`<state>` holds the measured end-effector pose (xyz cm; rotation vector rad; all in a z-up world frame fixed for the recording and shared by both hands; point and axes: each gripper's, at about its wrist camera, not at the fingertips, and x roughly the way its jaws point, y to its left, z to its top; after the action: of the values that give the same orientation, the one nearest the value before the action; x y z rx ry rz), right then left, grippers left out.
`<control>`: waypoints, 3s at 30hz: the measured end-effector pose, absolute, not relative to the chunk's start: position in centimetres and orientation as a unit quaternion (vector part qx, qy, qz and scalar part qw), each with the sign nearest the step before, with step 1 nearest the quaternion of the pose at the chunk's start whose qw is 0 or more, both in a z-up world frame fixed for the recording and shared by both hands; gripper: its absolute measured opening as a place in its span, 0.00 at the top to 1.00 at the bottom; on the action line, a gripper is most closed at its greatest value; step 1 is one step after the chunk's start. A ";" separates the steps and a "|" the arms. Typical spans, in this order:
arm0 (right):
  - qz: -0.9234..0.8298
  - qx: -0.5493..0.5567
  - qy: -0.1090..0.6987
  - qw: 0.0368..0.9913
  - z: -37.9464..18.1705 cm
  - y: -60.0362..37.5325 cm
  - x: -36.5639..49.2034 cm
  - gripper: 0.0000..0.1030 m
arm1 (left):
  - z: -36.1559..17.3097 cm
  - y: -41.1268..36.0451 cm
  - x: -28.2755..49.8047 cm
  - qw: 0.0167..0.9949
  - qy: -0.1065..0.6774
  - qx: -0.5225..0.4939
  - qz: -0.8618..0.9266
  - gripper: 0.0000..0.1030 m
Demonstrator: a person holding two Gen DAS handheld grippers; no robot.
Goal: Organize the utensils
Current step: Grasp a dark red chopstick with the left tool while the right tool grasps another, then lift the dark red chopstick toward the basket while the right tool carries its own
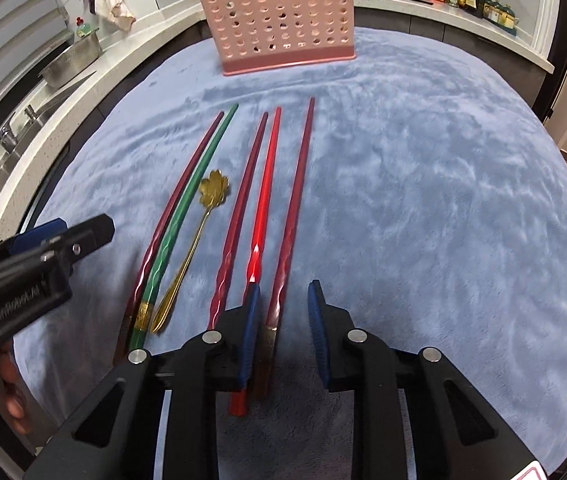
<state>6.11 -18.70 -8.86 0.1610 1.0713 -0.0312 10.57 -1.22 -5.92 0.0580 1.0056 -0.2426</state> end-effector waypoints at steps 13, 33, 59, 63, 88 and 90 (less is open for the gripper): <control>-0.016 0.072 0.512 0.856 -9.5 -18.9 5.7 0.92 | -7.9 -2.4 9.0 0.850 0.505 0.054 -0.142 0.39; -0.018 0.082 0.510 0.856 -8.9 -19.8 4.7 0.93 | -8.3 -2.7 8.8 0.823 0.525 0.005 -0.216 0.94; -0.038 0.096 0.364 0.926 6.2 -24.8 8.9 0.93 | 8.3 -0.9 15.4 0.917 0.352 -0.013 -0.189 1.00; -0.039 0.103 0.348 0.931 7.6 -25.1 9.1 0.93 | 6.4 0.2 15.4 0.906 0.382 -0.021 -0.179 0.97; -0.046 0.113 0.345 0.931 8.2 -24.6 6.3 0.93 | -8.7 4.3 9.0 0.830 0.522 -0.031 -0.197 0.88; -0.045 0.113 0.345 0.931 8.2 -24.6 6.3 0.93 | -8.0 4.1 9.1 0.833 0.517 -0.023 -0.195 0.88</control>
<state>6.31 -24.65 8.22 0.2307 0.7069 -0.0919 9.06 4.13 -7.99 -0.0489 1.0953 -0.4134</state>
